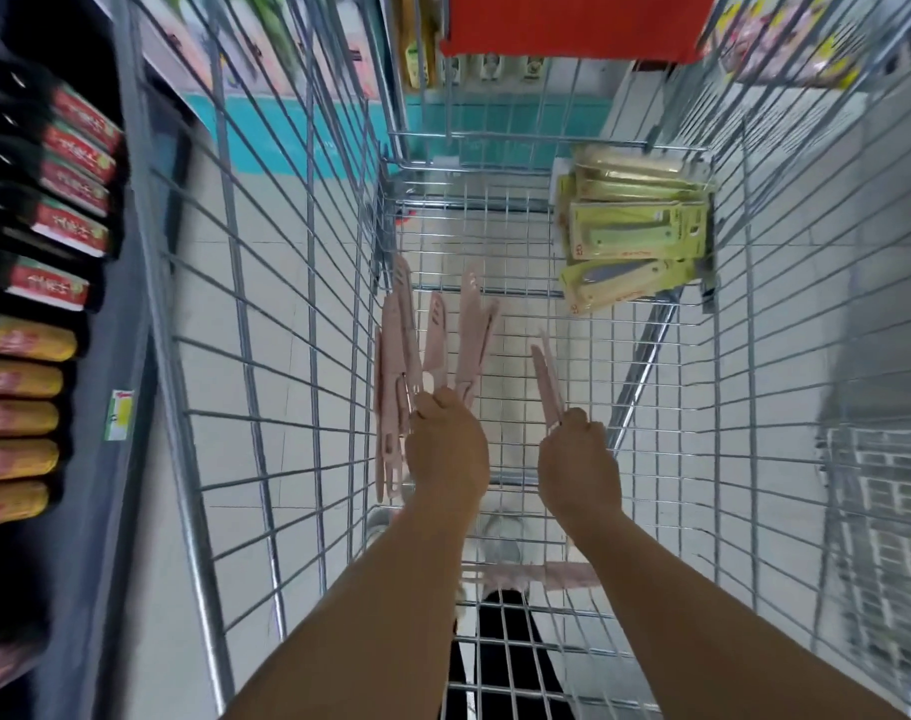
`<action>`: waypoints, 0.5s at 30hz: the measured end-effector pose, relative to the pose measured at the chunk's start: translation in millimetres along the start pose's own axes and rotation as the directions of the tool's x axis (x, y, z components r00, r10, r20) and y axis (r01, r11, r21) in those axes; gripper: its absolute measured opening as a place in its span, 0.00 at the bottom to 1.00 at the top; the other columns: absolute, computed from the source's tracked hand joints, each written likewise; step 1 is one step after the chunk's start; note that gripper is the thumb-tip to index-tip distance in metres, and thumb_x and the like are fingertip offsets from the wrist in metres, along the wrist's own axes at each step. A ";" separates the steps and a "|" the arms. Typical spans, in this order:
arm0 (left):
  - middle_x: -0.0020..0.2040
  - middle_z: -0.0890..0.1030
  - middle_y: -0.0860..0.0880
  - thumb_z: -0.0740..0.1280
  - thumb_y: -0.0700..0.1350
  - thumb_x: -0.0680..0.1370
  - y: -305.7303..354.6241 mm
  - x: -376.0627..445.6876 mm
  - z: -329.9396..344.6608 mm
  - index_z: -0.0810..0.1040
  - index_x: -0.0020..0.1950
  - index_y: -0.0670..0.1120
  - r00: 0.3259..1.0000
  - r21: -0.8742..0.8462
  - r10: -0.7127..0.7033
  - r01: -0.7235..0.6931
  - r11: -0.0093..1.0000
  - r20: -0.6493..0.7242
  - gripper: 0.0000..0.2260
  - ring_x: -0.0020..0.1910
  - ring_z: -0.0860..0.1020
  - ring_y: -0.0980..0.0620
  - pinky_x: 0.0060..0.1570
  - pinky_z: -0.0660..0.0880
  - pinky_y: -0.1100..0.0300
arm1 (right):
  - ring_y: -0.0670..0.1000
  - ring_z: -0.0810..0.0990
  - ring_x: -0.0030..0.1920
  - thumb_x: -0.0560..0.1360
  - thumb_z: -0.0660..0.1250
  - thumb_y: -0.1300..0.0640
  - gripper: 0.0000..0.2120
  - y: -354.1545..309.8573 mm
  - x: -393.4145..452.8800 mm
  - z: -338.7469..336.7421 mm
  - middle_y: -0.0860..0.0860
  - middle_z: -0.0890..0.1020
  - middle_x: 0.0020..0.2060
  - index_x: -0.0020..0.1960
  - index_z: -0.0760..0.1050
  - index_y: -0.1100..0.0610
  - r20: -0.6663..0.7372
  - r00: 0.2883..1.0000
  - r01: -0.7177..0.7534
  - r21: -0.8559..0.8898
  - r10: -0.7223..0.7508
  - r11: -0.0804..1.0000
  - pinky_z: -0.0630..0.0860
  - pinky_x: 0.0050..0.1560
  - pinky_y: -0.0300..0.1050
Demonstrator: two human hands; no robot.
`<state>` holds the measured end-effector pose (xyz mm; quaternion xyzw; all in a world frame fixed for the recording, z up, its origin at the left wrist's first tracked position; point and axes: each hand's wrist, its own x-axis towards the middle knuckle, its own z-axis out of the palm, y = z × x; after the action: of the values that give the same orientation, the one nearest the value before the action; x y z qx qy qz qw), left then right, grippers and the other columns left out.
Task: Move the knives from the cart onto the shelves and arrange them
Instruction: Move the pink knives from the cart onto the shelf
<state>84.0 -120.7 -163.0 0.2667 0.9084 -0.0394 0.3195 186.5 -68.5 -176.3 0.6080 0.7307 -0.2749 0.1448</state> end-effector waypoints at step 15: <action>0.62 0.70 0.45 0.50 0.38 0.79 -7.3 -124.5 -181.5 0.61 0.70 0.49 0.963 -0.392 -0.045 -0.066 0.918 -0.267 0.19 0.57 0.75 0.40 0.53 0.71 0.48 | 0.51 0.72 0.42 0.82 0.51 0.56 0.10 -101.0 -92.9 -164.9 0.52 0.75 0.45 0.58 0.69 0.54 -0.091 0.907 0.413 0.374 -0.410 0.830 0.63 0.41 0.44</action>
<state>60.0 -140.2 55.1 0.2041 0.9310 0.1844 0.2400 129.2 -59.5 30.2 0.4538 0.7763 -0.4355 -0.0424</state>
